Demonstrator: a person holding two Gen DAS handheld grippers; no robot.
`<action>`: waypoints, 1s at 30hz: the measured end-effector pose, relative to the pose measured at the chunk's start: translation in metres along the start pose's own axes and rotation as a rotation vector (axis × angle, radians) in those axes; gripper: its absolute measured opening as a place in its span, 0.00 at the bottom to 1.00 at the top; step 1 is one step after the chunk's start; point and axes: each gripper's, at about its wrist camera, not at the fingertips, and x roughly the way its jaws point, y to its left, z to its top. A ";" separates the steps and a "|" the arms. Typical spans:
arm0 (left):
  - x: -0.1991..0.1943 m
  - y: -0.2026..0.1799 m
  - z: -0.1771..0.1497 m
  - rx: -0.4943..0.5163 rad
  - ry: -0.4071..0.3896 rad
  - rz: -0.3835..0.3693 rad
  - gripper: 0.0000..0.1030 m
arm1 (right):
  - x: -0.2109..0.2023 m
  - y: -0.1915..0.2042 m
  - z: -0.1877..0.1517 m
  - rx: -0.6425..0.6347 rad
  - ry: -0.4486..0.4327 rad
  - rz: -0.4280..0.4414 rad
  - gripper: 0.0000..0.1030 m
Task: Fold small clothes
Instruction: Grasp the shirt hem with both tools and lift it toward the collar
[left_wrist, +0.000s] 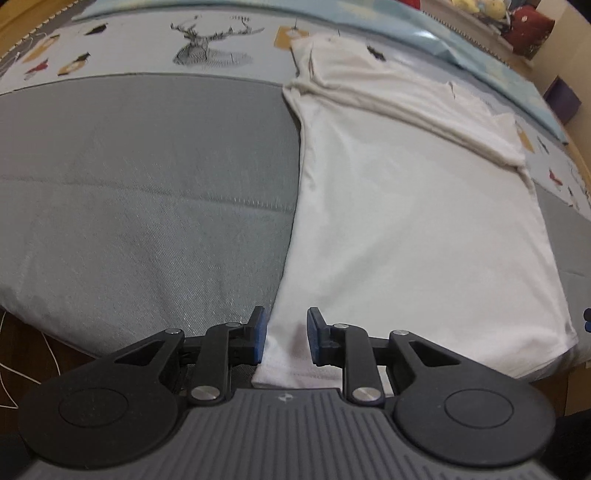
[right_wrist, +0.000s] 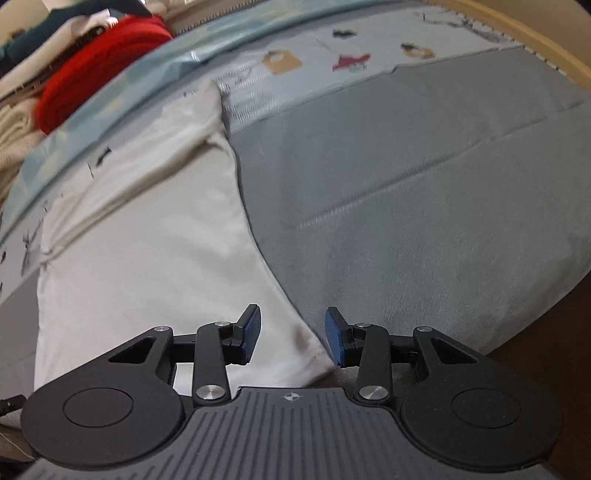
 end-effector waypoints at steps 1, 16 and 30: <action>0.003 0.001 -0.002 0.005 0.007 0.008 0.25 | 0.004 0.000 0.000 -0.003 0.013 0.000 0.40; 0.018 0.002 -0.021 0.068 0.069 0.034 0.25 | 0.040 0.008 -0.010 -0.110 0.140 -0.091 0.40; 0.015 0.007 -0.019 0.027 0.076 0.008 0.08 | 0.029 0.009 -0.012 -0.117 0.119 -0.062 0.09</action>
